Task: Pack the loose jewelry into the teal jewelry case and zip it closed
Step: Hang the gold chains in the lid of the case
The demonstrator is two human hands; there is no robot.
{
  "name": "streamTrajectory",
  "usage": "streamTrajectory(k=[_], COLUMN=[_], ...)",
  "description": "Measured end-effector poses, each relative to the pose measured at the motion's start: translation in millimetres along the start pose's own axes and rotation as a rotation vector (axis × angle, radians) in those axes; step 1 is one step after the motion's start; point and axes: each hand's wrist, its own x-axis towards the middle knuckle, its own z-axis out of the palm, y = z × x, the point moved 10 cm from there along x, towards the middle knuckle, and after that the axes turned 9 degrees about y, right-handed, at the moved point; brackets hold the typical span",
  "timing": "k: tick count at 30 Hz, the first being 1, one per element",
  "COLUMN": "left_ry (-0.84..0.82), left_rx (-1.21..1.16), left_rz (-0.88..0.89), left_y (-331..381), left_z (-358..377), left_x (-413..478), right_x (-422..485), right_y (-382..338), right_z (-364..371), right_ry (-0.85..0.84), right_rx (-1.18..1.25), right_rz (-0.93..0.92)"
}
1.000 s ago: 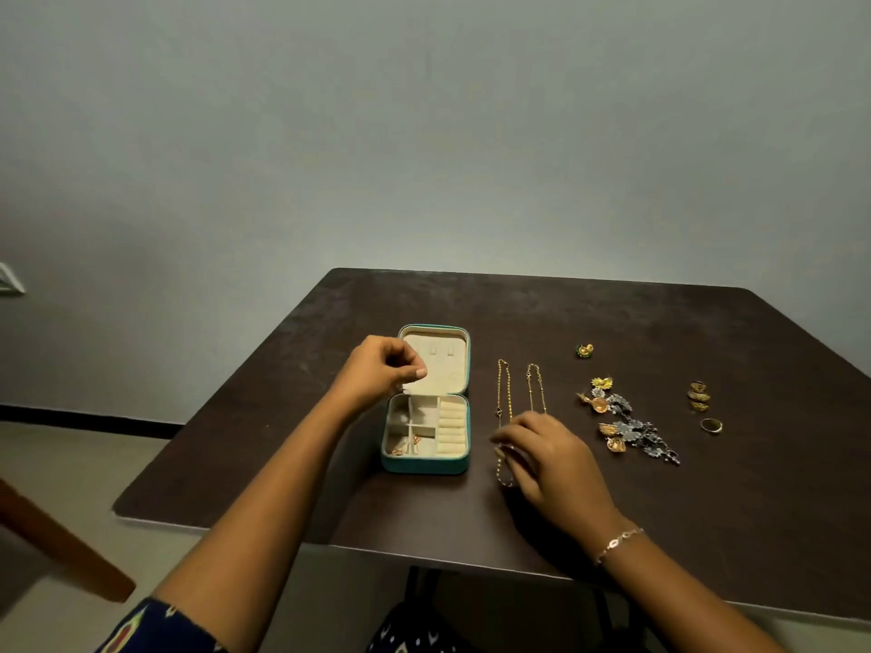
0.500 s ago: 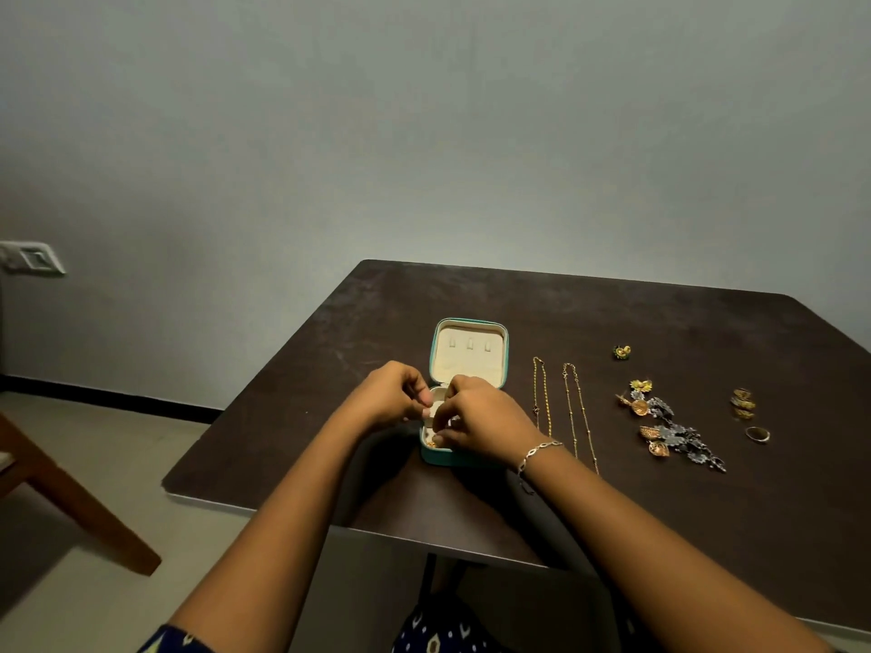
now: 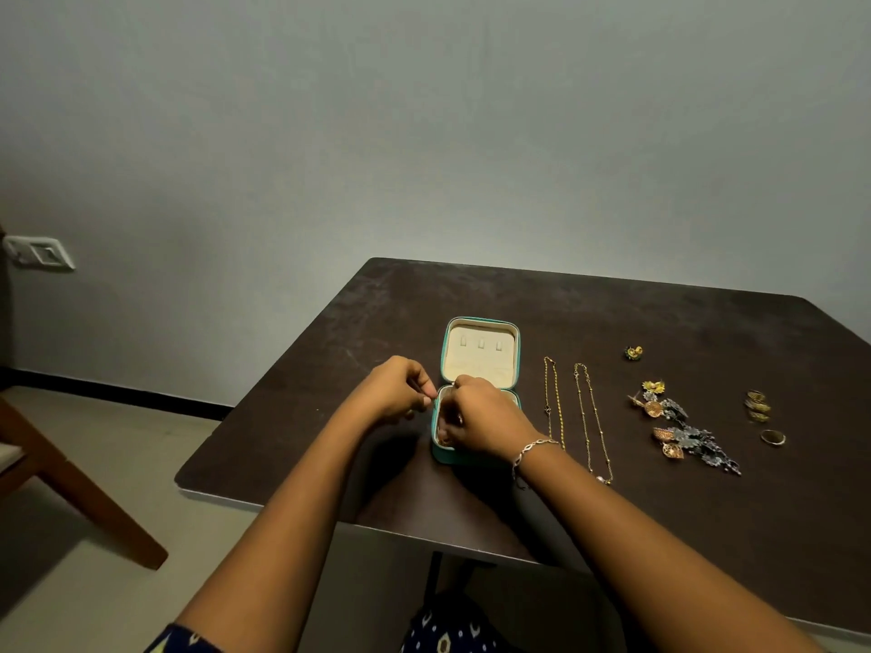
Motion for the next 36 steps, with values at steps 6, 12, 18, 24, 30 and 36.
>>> streamTrajectory(k=[6,12,18,24,30,36], left_ry=[-0.012,-0.049,-0.059,0.007,0.054,0.088], left_rx=[-0.16,-0.363,-0.484,-0.508,-0.614,-0.774], left_rz=[0.056,0.094,0.081,0.074,0.067,0.016], left_y=[16.9,34.3,38.7,38.8,40.2,43.4], left_z=[-5.0,-8.7,-12.6,-17.6,-21.4,-21.5], left_x=[-10.4,-20.2,-22.0,-22.9,-23.2,-25.8], right_x=[4.0,4.1,-1.7,-6.3,-14.0,-22.3], right_y=[13.5,21.5,23.3,27.4,32.4,39.4], right_z=[-29.2,-52.3,-62.0,-58.6,-51.1,-42.5], right_ry=[0.087,0.132,0.142,0.114,0.059,0.031], right_rx=[0.297,0.628,0.933,1.078,1.141,1.286], right_rz=[0.096,0.171,0.232,0.311,0.381,0.455])
